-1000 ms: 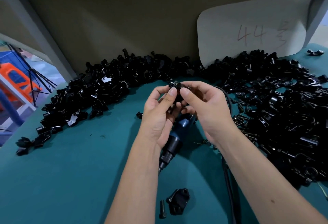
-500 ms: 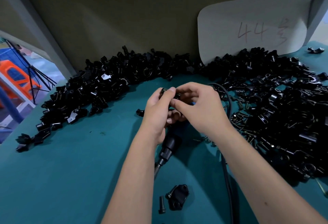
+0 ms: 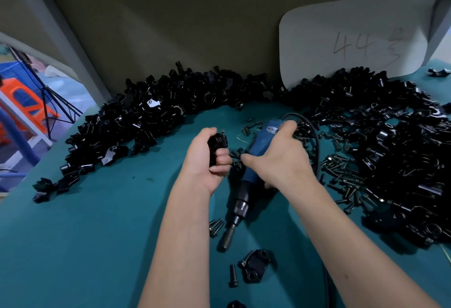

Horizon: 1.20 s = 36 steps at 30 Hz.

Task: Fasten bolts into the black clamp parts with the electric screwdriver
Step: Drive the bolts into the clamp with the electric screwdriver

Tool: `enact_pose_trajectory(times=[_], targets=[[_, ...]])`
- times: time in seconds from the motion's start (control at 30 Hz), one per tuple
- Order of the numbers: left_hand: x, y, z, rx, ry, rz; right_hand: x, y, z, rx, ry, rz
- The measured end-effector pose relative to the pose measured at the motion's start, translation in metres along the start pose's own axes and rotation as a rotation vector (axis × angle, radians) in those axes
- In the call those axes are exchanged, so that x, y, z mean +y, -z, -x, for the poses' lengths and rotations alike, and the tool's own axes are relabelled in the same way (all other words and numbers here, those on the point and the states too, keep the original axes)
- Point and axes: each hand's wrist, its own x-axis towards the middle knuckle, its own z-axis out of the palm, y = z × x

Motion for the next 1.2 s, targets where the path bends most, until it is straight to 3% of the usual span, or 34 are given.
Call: enact_pose_trajectory(times=[0.2,0.37,0.6,0.8,0.97,1.2], targets=[[0.004,0.008,0.0,-0.097,0.055,0.03,0.014,0.029,-0.016,0.036,-0.096,-0.668],[0.001,0.006,0.002,-0.193,0.109,-0.194,0.005,0.062,-0.029,0.105,-0.172,-1.251],[-0.002,0.005,0.004,-0.248,0.133,-0.465,-0.001,0.067,-0.037,0.2,-0.166,-1.61],[-0.004,0.003,0.003,-0.24,0.156,-0.58,0.001,0.067,-0.038,0.233,0.018,-1.572],[-0.007,-0.001,0.004,-0.207,0.148,-0.659,0.0,0.069,-0.039,0.313,-0.024,-1.599],[-0.007,-0.003,0.006,-0.189,0.114,-0.773,0.002,0.069,-0.038,0.275,-0.056,-1.637]])
